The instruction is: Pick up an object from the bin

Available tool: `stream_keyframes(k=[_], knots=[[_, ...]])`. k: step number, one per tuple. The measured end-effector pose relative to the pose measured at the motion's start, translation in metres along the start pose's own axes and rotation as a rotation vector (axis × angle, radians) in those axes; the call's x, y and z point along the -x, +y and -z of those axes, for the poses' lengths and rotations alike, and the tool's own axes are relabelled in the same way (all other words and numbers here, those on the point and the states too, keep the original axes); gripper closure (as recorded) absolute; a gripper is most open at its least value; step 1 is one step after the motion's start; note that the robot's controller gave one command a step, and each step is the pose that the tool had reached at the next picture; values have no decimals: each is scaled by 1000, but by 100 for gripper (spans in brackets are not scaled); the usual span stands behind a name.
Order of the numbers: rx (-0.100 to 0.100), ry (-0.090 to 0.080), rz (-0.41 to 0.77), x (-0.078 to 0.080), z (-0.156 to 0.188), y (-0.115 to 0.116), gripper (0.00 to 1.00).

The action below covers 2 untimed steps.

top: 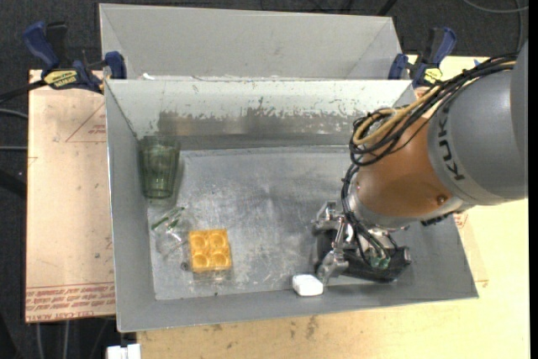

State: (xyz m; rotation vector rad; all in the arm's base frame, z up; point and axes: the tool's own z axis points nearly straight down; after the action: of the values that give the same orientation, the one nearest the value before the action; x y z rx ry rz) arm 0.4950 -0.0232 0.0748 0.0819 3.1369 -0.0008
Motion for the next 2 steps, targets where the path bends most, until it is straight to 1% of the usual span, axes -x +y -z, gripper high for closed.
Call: stream_keyframes(k=[1, 2], knots=[[1, 6, -5, -3, 49, -10, 100], [0, 4, 26, -9, 117, -18, 100]])
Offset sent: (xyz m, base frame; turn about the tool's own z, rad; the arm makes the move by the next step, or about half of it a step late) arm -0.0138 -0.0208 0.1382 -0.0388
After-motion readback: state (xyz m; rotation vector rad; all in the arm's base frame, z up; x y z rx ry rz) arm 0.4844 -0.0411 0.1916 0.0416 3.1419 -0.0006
